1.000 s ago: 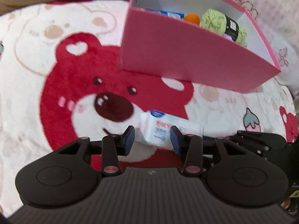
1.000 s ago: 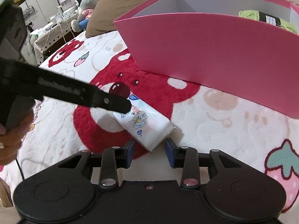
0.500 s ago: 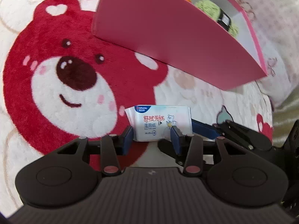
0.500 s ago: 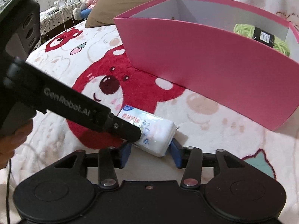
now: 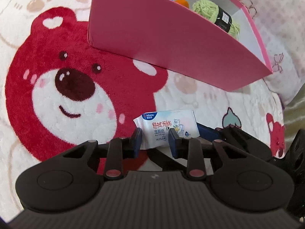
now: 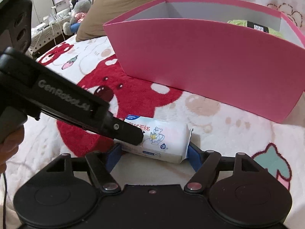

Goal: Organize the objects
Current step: 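Close the left gripper on the white wet-wipe packet, then lift the wet-wipe packet with the left gripper and carry it over the pink box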

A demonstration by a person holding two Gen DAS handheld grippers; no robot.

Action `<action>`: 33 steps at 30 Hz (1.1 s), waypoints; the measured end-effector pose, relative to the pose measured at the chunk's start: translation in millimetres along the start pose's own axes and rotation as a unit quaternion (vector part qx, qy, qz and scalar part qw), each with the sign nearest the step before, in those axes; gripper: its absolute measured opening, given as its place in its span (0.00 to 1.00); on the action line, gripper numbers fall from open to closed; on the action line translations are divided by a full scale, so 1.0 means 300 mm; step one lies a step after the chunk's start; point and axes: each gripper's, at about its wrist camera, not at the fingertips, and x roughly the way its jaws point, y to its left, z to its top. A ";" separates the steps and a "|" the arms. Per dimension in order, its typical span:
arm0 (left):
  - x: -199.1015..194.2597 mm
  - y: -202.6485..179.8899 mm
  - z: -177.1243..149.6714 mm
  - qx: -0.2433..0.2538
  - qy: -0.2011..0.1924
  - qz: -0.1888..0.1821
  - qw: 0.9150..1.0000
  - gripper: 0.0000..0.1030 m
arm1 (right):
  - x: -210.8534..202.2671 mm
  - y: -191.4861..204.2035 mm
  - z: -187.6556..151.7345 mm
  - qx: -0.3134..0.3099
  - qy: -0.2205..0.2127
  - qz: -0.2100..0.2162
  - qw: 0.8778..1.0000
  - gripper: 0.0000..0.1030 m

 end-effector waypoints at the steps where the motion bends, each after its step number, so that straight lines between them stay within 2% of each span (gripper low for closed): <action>1: -0.005 -0.005 -0.002 0.001 0.000 0.001 1.000 0.28 | -0.003 0.001 -0.001 -0.001 0.000 0.001 1.000 0.76; 15: -0.114 -0.057 -0.019 0.021 0.000 0.006 1.000 0.38 | -0.091 0.043 0.027 -0.025 0.005 0.025 0.999 0.80; 21: -0.142 -0.058 -0.037 -0.001 0.022 -0.021 1.000 0.38 | -0.144 0.073 0.066 -0.036 -0.014 0.022 0.999 0.85; 29: -0.201 -0.070 -0.055 -0.010 0.009 -0.030 0.999 0.38 | -0.193 0.100 0.094 -0.055 -0.020 0.020 0.998 0.86; 33: -0.262 -0.085 -0.040 0.008 -0.023 -0.022 0.999 0.38 | -0.210 0.115 0.106 -0.068 -0.017 0.018 0.997 0.87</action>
